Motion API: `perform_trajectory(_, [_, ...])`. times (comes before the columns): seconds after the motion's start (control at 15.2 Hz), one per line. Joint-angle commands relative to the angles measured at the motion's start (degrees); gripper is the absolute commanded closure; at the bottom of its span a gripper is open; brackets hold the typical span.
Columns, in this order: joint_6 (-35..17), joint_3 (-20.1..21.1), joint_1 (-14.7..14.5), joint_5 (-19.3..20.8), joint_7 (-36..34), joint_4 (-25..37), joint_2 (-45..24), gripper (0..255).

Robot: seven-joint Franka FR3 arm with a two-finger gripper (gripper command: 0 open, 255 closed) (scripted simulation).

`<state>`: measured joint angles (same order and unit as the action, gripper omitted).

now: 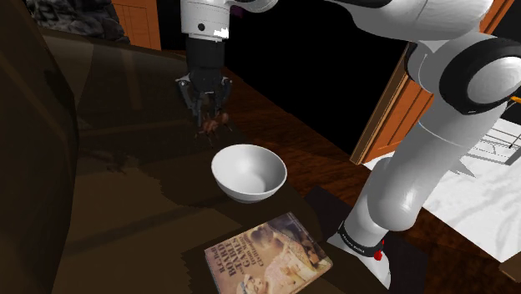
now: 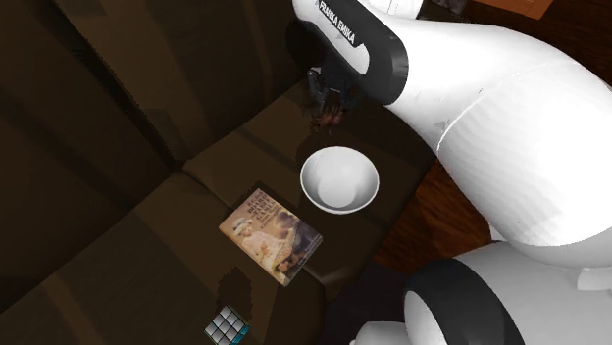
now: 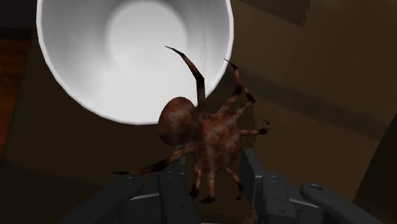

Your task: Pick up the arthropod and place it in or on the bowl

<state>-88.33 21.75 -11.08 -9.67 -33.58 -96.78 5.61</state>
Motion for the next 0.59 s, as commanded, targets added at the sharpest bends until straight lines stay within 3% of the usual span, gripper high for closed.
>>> perform_trajectory(0.0, [-0.11,-0.84,0.33,-1.79,1.47,-5.37,5.38,255])
perform_trajectory(0.4, [1.84,-4.22,0.03,-5.01,5.52,-17.93,19.68,255])
perform_trajectory(0.53, [0.36,-4.14,-0.08,-5.13,5.76,-19.77,20.03,255])
